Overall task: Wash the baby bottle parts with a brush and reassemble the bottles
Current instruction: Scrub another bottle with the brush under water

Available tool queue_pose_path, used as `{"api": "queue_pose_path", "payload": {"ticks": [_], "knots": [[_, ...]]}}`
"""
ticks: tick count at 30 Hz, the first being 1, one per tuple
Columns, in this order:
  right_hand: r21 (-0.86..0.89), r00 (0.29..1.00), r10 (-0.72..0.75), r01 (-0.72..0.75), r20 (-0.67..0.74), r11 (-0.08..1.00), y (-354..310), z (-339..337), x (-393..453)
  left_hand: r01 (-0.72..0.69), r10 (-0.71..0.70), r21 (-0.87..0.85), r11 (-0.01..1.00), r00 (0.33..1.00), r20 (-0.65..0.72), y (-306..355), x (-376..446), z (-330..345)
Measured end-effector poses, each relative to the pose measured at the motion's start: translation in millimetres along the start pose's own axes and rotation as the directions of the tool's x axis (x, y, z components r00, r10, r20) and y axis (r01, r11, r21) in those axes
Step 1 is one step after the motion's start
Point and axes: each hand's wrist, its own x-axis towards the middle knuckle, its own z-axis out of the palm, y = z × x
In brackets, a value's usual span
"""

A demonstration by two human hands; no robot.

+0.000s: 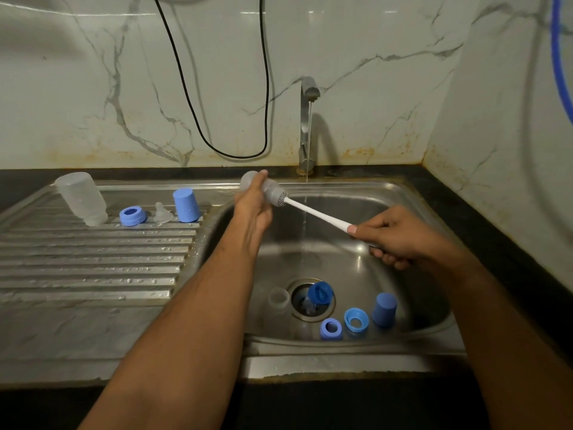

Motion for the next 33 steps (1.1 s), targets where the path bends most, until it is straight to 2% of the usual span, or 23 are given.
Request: {"api": "queue_pose_path", "payload": {"ticks": [5,10,15,19,21,24,26,29,31,33], "knots": [[0.000,1.000,0.003,-0.003,0.020,1.000,-1.1,-7.9,-2.7,-0.010,0.007,-0.118,0.993,0.999,-0.031,8.9,-0.8,-2.4],[0.006,1.000,-0.006,0.006,-0.002,1.000,-0.8,1.1,-0.6,0.031,-0.030,-0.035,0.999,0.999,0.036,-5.5,-7.3,5.5],[0.018,1.000,-0.005,0.005,0.008,1.000,2.1,-9.5,-0.7,0.014,-0.011,-0.079,0.997,0.999,0.044,2.5,-6.3,2.8],[-0.020,0.999,-0.039,0.039,-0.026,0.999,4.2,-7.3,3.4,0.096,-0.087,-0.082,0.992,0.990,0.113,2.9,-7.1,0.6],[-0.136,0.988,-0.107,0.091,-0.112,0.987,5.5,-3.5,7.5,0.136,-0.130,-0.038,0.990,0.984,0.122,1.6,-10.4,-0.8],[-0.432,0.949,-0.253,0.151,-0.188,0.889,7.7,6.1,11.6,0.194,-0.190,-0.029,0.981,0.977,0.097,0.3,-11.5,-4.9],[-0.500,0.940,-0.278,0.148,-0.196,0.853,9.2,11.4,13.5,0.220,-0.213,-0.057,0.974,0.971,0.109,1.6,-11.0,-5.0],[-0.436,0.958,-0.243,0.157,-0.151,0.886,10.6,12.8,16.1,0.229,-0.220,-0.068,0.971,0.968,0.119,-0.1,-12.2,-0.8],[-0.279,0.983,-0.159,0.127,-0.095,0.952,8.8,7.3,12.0,0.209,-0.204,-0.067,0.976,0.976,0.079,-2.3,-11.9,2.2],[-0.067,0.999,-0.032,0.030,-0.031,0.997,7.3,-2.9,4.5,0.195,-0.191,-0.121,0.973,0.981,0.046,-1.7,-8.4,2.2]]}}
